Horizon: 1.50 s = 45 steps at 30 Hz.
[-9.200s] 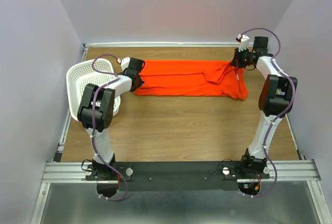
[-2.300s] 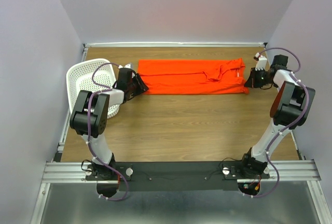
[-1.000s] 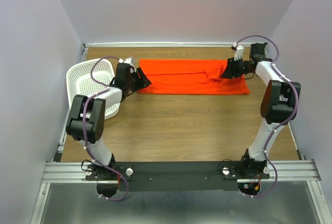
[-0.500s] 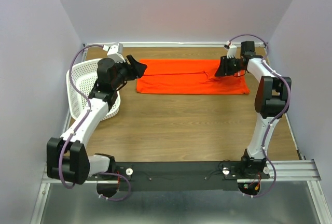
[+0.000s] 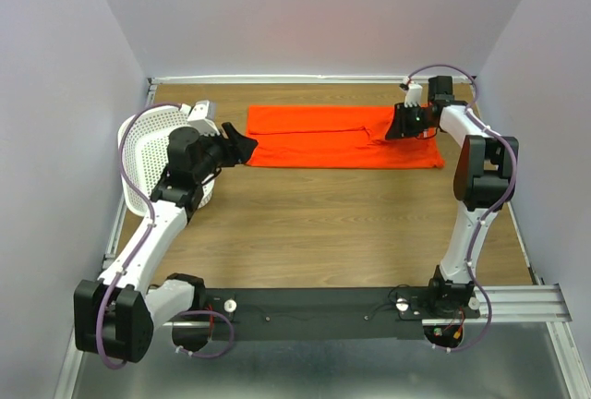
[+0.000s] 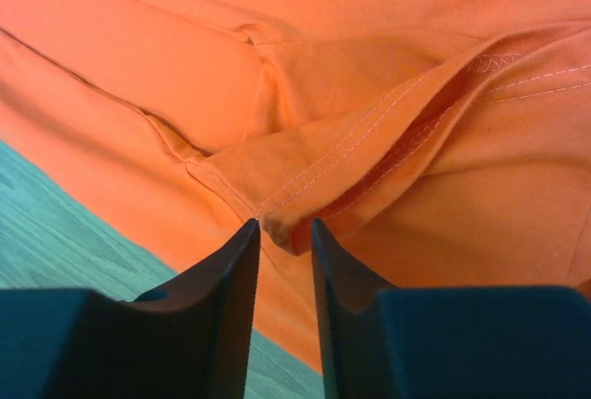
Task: Fold and stack the t-shirts
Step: Fold the tshirt
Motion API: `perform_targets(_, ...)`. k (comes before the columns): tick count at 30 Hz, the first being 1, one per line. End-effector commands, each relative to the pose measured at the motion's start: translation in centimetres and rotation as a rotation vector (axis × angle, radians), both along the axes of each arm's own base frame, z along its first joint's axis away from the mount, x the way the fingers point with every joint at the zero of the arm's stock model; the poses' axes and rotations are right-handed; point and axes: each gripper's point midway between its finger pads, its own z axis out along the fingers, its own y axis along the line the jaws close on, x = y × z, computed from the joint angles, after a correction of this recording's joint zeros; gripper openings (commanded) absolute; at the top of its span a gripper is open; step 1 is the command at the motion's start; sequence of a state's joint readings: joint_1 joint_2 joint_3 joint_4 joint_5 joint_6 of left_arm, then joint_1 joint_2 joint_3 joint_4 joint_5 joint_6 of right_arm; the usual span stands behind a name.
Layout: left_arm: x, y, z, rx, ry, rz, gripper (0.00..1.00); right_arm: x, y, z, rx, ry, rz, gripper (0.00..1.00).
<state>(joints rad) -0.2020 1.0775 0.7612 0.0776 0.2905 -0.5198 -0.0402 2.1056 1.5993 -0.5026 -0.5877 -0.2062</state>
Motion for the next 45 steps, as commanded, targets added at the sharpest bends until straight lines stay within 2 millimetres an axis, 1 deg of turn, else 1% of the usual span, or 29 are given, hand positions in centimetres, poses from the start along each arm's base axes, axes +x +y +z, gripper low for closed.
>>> perform_targets(1,-1.2,0.1,-0.5,0.010,0.005,-0.021,0.65,0.2,1.1,-0.2,0.035,0.023,0.007,0.32)
perform_targets(2,-1.3,0.2,-0.6,0.011,0.007,-0.020,0.65,0.0,1.5,-0.2,0.049,0.032,0.012,0.28)
perform_targets(6,-1.6,0.4,-0.2,0.017,-0.007,-0.014,0.65,0.4,2.0,0.6,0.039,0.007,0.022,0.18)
perform_targets(8,-1.6,0.6,-0.1,0.023,-0.010,-0.011,0.65,1.1,2.1,1.3,0.051,-0.007,0.018,0.15)
perform_targets(9,-1.6,0.6,-0.1,0.025,-0.008,-0.010,0.65,1.3,2.3,1.5,0.058,-0.007,0.016,0.11)
perform_targets(12,-1.6,0.7,-0.2,0.025,-0.004,-0.010,0.65,2.6,2.8,2.2,0.073,-0.027,0.015,0.08)
perform_targets(13,-1.6,0.7,-0.1,0.025,-0.006,-0.010,0.65,2.9,2.9,2.2,0.079,-0.029,0.015,0.08)
perform_targets(14,-1.7,0.6,-0.3,0.024,-0.001,-0.013,0.65,3.4,4.1,2.2,0.091,-0.029,0.030,0.08)
perform_targets(17,-1.7,0.7,-0.5,0.020,0.005,-0.010,0.65,4.2,5.1,1.6,0.099,-0.021,0.035,0.08)
perform_targets(18,-1.8,0.6,-0.8,0.021,0.012,-0.013,0.65,4.8,5.6,1.2,0.092,-0.023,0.036,0.08)
perform_targets(19,-1.8,0.6,-0.9,0.022,0.015,-0.015,0.65,5.1,5.9,0.2,0.077,-0.013,0.035,0.08)
perform_targets(20,-1.9,0.6,-1.1,0.021,0.019,-0.014,0.65,5.7,6.0,0.5,0.073,-0.028,0.035,0.08)
perform_targets(23,-2.0,0.5,-1.5,0.020,0.029,-0.018,0.65,6.5,6.3,0.0,0.063,-0.036,0.034,0.09)
perform_targets(25,-2.0,0.5,-1.9,0.019,0.036,-0.021,0.65,7.3,6.9,-0.3,0.065,-0.045,0.041,0.09)
perform_targets(27,-2.0,0.4,-2.1,0.015,0.043,-0.023,0.65,8.0,7.6,-0.4,0.061,-0.057,0.050,0.15)
perform_targets(28,-1.9,0.4,-2.2,0.016,0.046,-0.023,0.65,7.8,7.8,-0.7,0.056,-0.053,0.057,0.17)
perform_targets(29,-1.9,0.4,-2.3,0.013,0.047,-0.022,0.65,8.2,8.4,-0.3,0.046,-0.076,0.072,0.20)
perform_targets(30,-1.9,0.4,-2.5,0.012,0.051,-0.022,0.65,8.3,8.7,-0.5,0.039,-0.078,0.077,0.26)
perform_targets(32,-2.0,0.3,-2.7,0.011,0.056,-0.024,0.65,8.4,9.3,-0.4,0.026,-0.093,0.093,0.34)
perform_targets(33,-1.9,0.3,-2.7,0.010,0.054,-0.022,0.65,8.5,9.4,-0.4,0.019,-0.098,0.095,0.42)
perform_targets(35,-1.9,0.3,-3.3,0.008,0.064,-0.023,0.65,8.8,9.4,0.2,0.000,-0.123,0.097,0.45)
perform_targets(37,-1.8,0.2,-3.9,0.003,0.075,-0.026,0.65,9.0,9.2,1.1,-0.014,-0.147,0.097,0.47)
perform_targets(38,-1.7,0.0,-3.9,-0.011,0.080,-0.026,0.65,9.0,8.9,3.3,-0.030,-0.196,0.107,0.47)
perform_targets(39,-1.3,-0.4,-4.1,-0.022,0.076,-0.036,0.65,8.4,8.6,3.4,-0.044,-0.198,0.113,0.47)
perform_targets(41,-0.9,-1.1,-4.3,-0.033,0.085,-0.041,0.65,7.4,7.5,5.0,-0.083,-0.233,0.119,0.48)
perform_targets(42,-0.4,-2.2,-4.3,-0.026,0.090,-0.062,0.65,5.8,6.9,6.1,-0.086,-0.241,0.116,0.50)
perform_targets(43,0.2,-2.5,-4.4,-0.015,0.092,-0.054,0.65,4.9,6.3,6.5,-0.085,-0.243,0.109,0.51)
perform_targets(44,0.6,-3.0,-4.5,-0.008,0.095,-0.057,0.65,4.2,5.6,6.8,-0.082,-0.247,0.100,0.52)
perform_targets(45,1.0,-3.7,-4.6,0.003,0.090,-0.069,0.65,3.4,4.0,6.9,-0.083,-0.245,0.078,0.52)
